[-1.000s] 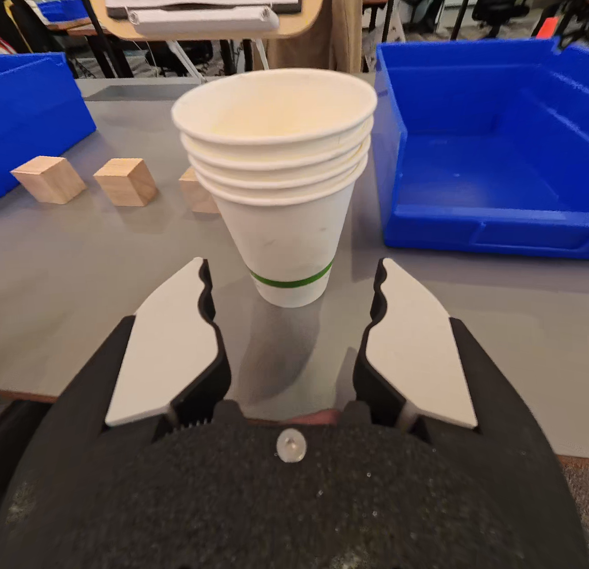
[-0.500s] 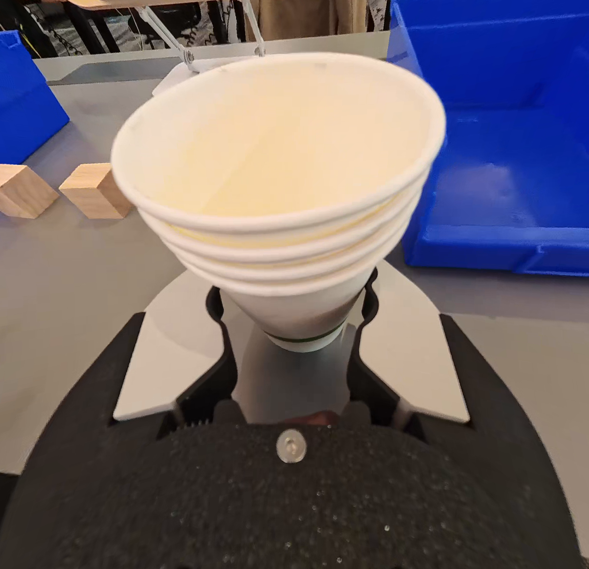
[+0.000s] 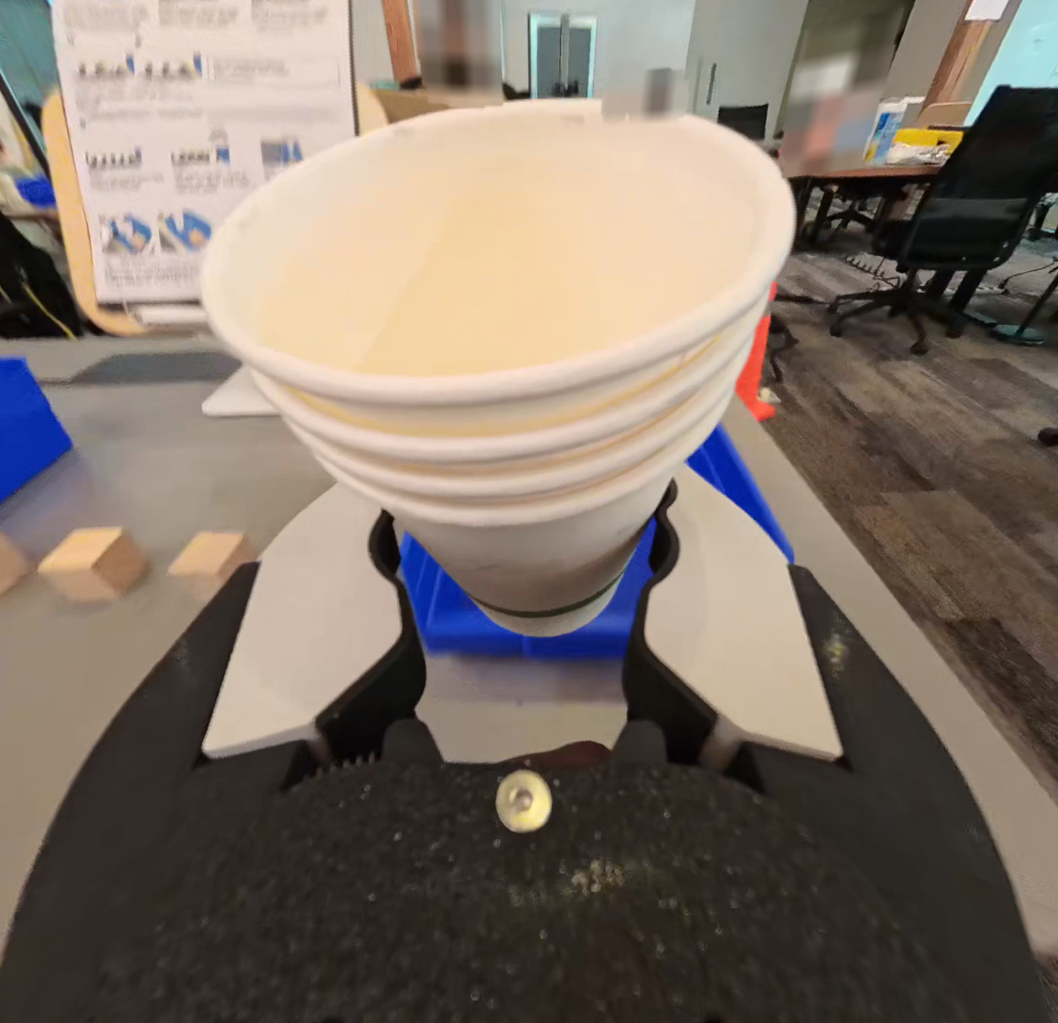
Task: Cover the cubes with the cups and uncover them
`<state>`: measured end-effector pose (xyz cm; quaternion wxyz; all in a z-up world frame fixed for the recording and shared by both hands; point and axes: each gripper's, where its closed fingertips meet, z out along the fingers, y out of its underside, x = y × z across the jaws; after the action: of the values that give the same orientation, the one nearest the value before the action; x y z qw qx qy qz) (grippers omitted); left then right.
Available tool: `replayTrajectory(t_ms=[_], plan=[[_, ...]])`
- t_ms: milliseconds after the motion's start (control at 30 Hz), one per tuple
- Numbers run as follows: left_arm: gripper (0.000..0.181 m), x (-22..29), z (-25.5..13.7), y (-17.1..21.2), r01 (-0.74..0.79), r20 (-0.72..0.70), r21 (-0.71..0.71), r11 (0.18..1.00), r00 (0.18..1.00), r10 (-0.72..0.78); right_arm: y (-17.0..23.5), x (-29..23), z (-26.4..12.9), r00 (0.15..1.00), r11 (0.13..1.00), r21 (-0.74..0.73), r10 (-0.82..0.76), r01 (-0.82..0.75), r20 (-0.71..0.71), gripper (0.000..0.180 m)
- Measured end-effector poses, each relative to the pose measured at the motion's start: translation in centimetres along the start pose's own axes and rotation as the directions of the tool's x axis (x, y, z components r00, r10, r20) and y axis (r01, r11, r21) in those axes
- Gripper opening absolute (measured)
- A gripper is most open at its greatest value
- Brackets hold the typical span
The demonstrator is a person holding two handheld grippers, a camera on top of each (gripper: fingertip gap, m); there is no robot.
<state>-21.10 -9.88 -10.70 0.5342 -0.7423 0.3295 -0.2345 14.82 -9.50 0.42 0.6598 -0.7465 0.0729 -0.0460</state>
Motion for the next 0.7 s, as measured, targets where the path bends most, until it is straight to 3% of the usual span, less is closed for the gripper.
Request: replayTrajectory(t_ms=[167,367,500,700], plan=[[0.056,-0.5,0.2,0.0,-0.008,0.027,0.002,1.0,1.0,0.008,-2.5,1.8,10.7,0.998,0.999,0.013,-0.043,0.043,0.039,0.087],[0.056,-0.9,0.6,0.8,0.005,0.034,-0.025,1.0,0.999,-0.004,2.5,2.5,22.3,0.996,0.991,-0.132,-0.017,0.029,0.092,0.087],[0.056,-1.5,0.9,1.1,-0.014,0.055,-0.035,0.999,0.998,0.016,6.2,3.3,26.3,0.997,0.973,-0.233,0.013,0.004,0.076,0.088],[0.056,-2.4,1.1,1.6,0.012,0.057,-0.048,0.999,0.998,-0.01,9.2,4.0,28.6,0.989,0.939,-0.328,0.13,-0.101,0.065,0.088]])
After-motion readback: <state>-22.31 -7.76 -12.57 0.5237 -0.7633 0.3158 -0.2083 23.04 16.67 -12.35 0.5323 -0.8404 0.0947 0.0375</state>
